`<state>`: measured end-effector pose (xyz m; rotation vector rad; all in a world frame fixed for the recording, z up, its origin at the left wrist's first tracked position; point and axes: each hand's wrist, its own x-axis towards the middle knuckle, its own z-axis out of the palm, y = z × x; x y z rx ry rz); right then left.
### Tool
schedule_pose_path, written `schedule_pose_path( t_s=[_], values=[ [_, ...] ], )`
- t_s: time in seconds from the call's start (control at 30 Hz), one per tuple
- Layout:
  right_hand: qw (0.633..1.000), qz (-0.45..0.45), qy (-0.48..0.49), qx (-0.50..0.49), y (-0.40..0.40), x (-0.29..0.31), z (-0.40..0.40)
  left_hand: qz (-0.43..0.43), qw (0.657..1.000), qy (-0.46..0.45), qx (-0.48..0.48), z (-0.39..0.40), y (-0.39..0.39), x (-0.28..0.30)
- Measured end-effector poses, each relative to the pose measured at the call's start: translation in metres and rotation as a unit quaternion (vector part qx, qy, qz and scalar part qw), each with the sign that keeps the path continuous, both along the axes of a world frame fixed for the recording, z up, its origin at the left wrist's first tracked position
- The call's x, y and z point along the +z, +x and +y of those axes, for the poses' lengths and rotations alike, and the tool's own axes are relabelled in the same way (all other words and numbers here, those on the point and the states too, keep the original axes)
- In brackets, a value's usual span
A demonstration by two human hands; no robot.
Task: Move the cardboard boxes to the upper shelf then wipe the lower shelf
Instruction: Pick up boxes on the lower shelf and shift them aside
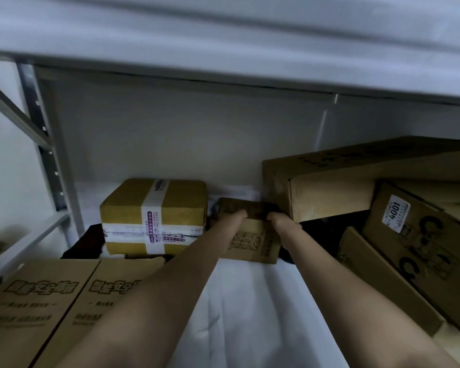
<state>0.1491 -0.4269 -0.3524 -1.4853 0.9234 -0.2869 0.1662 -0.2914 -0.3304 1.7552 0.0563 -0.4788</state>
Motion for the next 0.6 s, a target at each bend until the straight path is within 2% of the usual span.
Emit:
schedule_pose_path(
  t_s=[0.23, 0.33, 0.47, 0.6],
  values=[
    [0.998, -0.022, 0.019, -0.055, -0.004, 0.008, 0.007, -0.035, 0.999, 0.022, 0.005, 0.014, -0.012, 0.006],
    [0.999, 0.007, -0.047, -0.019, -0.011, 0.008, 0.010, -0.047, 0.998, 0.049, -0.001, 0.016, -0.020, 0.008],
    [0.997, 0.007, -0.071, 0.042, -0.020, 0.010, 0.014, -0.098, 0.990, 0.097, -0.029, 0.017, -0.030, 0.013],
    [0.997, 0.008, -0.075, -0.014, -0.034, 0.009, 0.013, -0.122, 0.985, 0.117, -0.041, 0.022, -0.041, 0.021]
  ],
)
